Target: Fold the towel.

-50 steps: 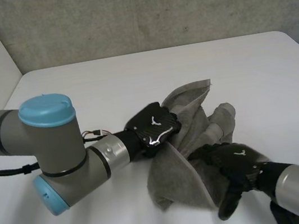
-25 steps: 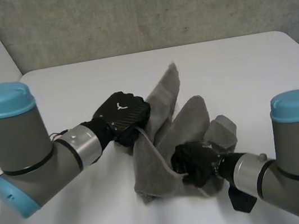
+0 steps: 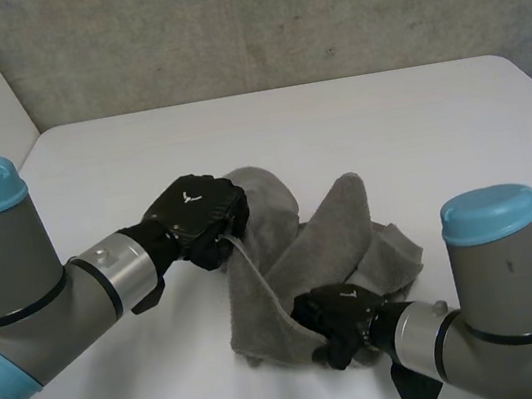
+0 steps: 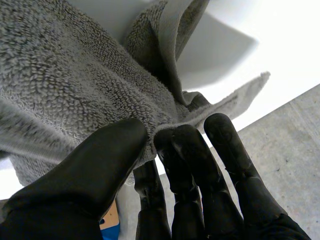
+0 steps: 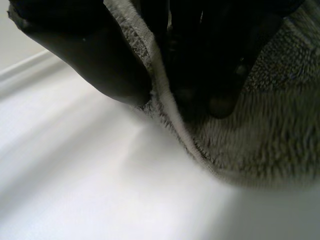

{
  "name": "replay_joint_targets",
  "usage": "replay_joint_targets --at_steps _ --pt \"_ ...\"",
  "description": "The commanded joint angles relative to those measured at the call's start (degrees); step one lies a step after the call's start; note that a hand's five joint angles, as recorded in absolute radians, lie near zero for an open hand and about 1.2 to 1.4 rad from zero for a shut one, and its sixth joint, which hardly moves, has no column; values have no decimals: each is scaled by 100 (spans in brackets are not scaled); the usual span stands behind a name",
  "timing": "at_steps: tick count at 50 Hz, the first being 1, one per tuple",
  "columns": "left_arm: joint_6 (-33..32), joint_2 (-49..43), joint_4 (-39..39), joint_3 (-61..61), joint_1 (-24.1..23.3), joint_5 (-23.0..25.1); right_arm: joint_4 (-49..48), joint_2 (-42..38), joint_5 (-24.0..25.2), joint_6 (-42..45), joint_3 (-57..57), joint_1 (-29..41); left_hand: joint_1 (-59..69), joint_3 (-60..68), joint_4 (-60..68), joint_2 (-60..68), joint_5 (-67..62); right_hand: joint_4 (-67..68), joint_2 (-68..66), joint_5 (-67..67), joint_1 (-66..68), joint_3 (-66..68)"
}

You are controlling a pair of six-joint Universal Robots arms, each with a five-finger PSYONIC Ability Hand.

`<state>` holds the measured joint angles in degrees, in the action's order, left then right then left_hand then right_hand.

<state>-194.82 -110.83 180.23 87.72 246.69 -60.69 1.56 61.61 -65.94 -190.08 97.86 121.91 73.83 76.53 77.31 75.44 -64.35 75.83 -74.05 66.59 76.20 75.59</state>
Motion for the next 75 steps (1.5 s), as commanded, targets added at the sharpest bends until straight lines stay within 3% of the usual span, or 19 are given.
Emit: replay_joint_targets --at_steps 1,7,9,10,11,12,16,17,21,25,31,36,41,45,52,61,63,66,75 --pt "-56 -9 4 8 125 14 345 554 134 287 -268 -80 617 347 269 456 -565 417 -595 341 380 441" --pt "-74 -159 48 -668 212 -13 1927 466 372 2150 -1982 -97 617 347 269 456 -565 417 -595 341 380 441" --pt "23 -464 152 -1656 212 -126 2478 12 83 3427 -3616 -211 617 347 269 456 -565 417 -595 341 380 441" --pt "23 -466 153 -1661 212 -127 2480 9 82 3433 -3625 -212 617 347 269 456 -565 417 -595 341 380 441" --pt "93 -571 223 -2253 195 -197 2541 -217 -197 3999 -4600 -212 617 347 269 456 -565 417 -595 341 380 441" --pt "198 -624 310 -2851 151 -267 2481 -358 -487 4492 -5488 -194 617 347 269 456 -565 417 -595 341 380 441" --pt "829 -310 1020 -3875 98 -329 1602 -351 -876 4813 -6825 -115 617 347 269 456 -565 417 -595 341 380 441" --pt "1049 14 1371 -3842 98 -329 488 -125 -1033 4596 -6833 -45 617 347 269 456 -565 417 -595 341 380 441" --pt "1489 603 2136 -3483 185 -338 -1190 1043 -1297 3857 -5502 -88 617 347 269 456 -565 417 -595 341 380 441" --pt "1894 808 2990 -2596 273 -285 -1246 1143 -1307 3706 -4719 -124 617 347 269 456 -565 417 -595 341 380 441" --pt "1825 782 3115 -1442 801 -118 -1132 1231 -1264 4030 -3409 -132 617 347 269 456 -565 417 -595 341 380 441" --pt "1308 598 3168 286 1117 758 -1114 1257 -1237 4469 -2162 -115 617 347 269 456 -565 417 -595 341 380 441" --pt "422 501 3159 1359 1337 1243 -1123 1240 -1096 4813 -910 -89 617 347 269 456 -565 417 -595 341 380 441" --pt "-65 228 3089 1749 1355 1314 -1193 767 -1017 4910 -269 -36 617 347 269 456 -565 417 -595 341 380 441" --pt "-443 -202 2554 1758 1250 1279 -1220 335 -1096 4611 -285 113 617 347 269 456 -565 417 -595 341 380 441" --pt "-381 -106 2218 1503 1276 1060 -1115 510 -1105 3277 -575 131 603 333 254 441 -550 417 -595 341 380 441" --pt "-346 -97 2218 1494 1223 727 -1071 597 -1079 3171 -576 140 -2111 -2381 -2459 -2272 2163 417 -595 341 380 441" --pt "-180 -114 2210 1433 1118 350 -966 703 -1061 2969 -576 149 -3211 -3481 -3560 -3373 3264 417 -595 341 380 441" --pt "920 -229 2192 1327 757 31 -851 800 -1043 2642 -576 140 -3333 -3603 -3682 -3495 3386 417 -595 341 380 441"
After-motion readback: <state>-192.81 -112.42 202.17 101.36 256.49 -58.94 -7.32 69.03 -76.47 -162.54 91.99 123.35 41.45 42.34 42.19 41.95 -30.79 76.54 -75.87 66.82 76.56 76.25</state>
